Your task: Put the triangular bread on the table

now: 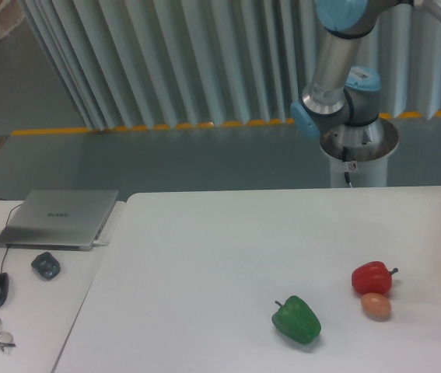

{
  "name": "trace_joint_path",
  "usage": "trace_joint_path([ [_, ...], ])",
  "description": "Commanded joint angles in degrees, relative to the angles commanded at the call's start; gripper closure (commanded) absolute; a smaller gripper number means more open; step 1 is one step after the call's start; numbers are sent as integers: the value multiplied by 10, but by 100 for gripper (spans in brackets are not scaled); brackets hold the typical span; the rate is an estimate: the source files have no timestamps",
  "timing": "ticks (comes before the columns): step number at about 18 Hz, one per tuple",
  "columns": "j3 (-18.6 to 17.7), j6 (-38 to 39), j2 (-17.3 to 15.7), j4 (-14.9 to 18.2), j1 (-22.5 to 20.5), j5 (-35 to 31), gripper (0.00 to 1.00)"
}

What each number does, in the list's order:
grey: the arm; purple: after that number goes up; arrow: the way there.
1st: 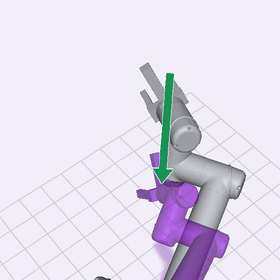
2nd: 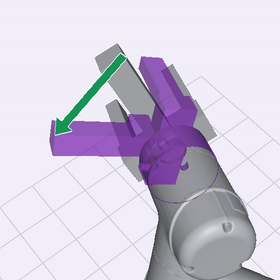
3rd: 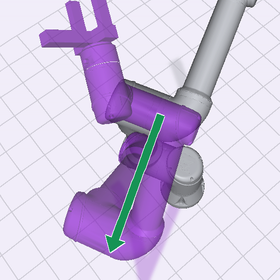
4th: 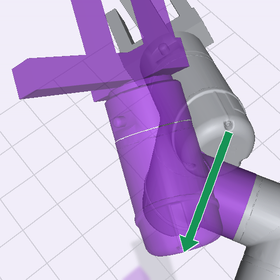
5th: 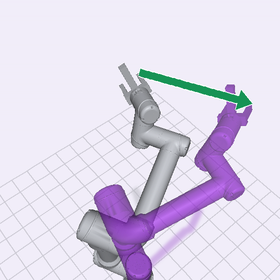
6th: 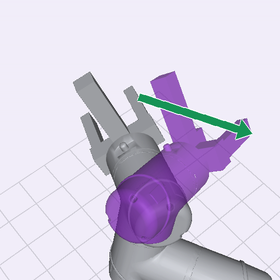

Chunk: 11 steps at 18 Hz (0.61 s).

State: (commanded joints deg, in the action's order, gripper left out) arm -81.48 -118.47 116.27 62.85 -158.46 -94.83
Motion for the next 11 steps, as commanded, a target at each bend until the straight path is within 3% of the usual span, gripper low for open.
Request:
trace_joint_path([
  [11, 7, -33, 18, -15, -14, 0, 4],
])
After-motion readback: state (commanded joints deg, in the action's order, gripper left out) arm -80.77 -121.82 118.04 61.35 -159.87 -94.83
